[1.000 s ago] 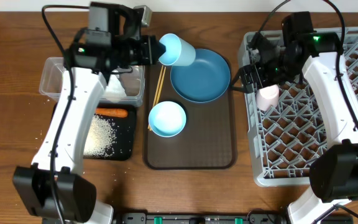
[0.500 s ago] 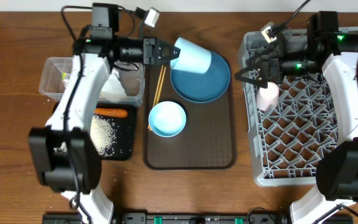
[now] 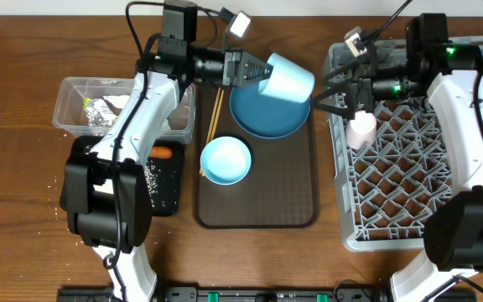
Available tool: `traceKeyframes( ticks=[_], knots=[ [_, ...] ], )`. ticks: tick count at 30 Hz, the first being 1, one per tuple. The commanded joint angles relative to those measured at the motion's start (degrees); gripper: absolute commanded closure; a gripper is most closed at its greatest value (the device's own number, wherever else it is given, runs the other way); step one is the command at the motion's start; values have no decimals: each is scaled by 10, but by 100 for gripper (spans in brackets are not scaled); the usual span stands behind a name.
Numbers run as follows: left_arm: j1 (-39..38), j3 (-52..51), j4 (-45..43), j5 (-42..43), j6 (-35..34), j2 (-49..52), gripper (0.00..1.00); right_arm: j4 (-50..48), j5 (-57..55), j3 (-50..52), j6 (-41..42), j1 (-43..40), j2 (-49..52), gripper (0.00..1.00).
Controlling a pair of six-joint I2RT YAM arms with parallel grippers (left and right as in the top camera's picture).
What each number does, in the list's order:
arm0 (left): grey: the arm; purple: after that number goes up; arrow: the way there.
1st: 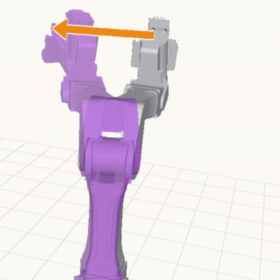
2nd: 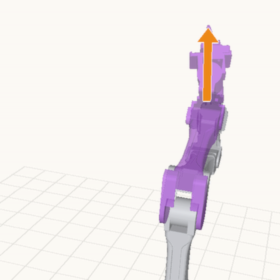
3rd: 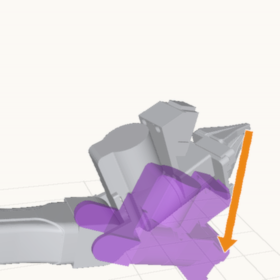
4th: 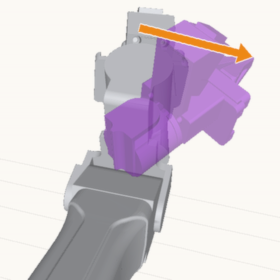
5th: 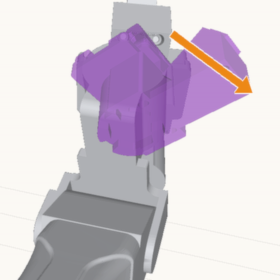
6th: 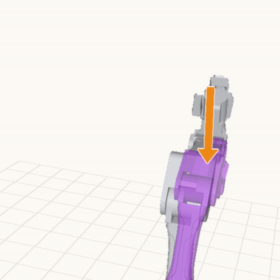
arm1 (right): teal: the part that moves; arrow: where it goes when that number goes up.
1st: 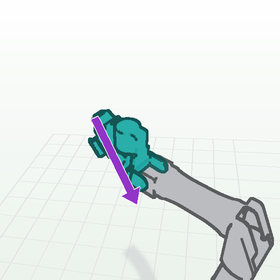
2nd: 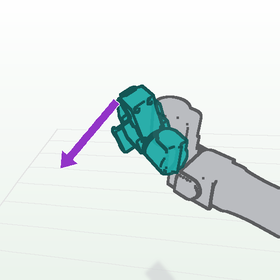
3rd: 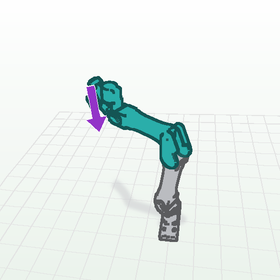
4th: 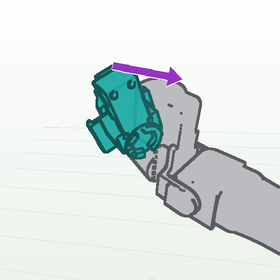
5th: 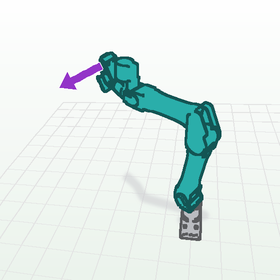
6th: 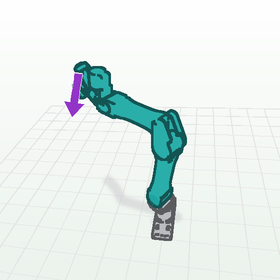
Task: Sort waste into correct bins and load items into the dishwasher rack
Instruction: 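Lift the light-blue cup right with the left gripper toward the right gripper, then close the right gripper on the light-blue cup held by the left gripper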
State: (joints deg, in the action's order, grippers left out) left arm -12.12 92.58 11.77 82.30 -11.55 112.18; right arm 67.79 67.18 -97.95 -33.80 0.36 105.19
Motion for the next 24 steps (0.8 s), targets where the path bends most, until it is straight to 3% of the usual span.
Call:
traceKeyframes(
  ticks=[1,19,24],
  knots=[
    [1,5,-24,6,-68,-2,94,-12,33,2,-12,14,-3,1],
    [0,5,-29,9,-76,-2,94,-107,58,2,-10,79,-3,1],
    [0,5,-29,11,-76,-2,94,-115,59,2,-10,80,-3,9]
  ],
)
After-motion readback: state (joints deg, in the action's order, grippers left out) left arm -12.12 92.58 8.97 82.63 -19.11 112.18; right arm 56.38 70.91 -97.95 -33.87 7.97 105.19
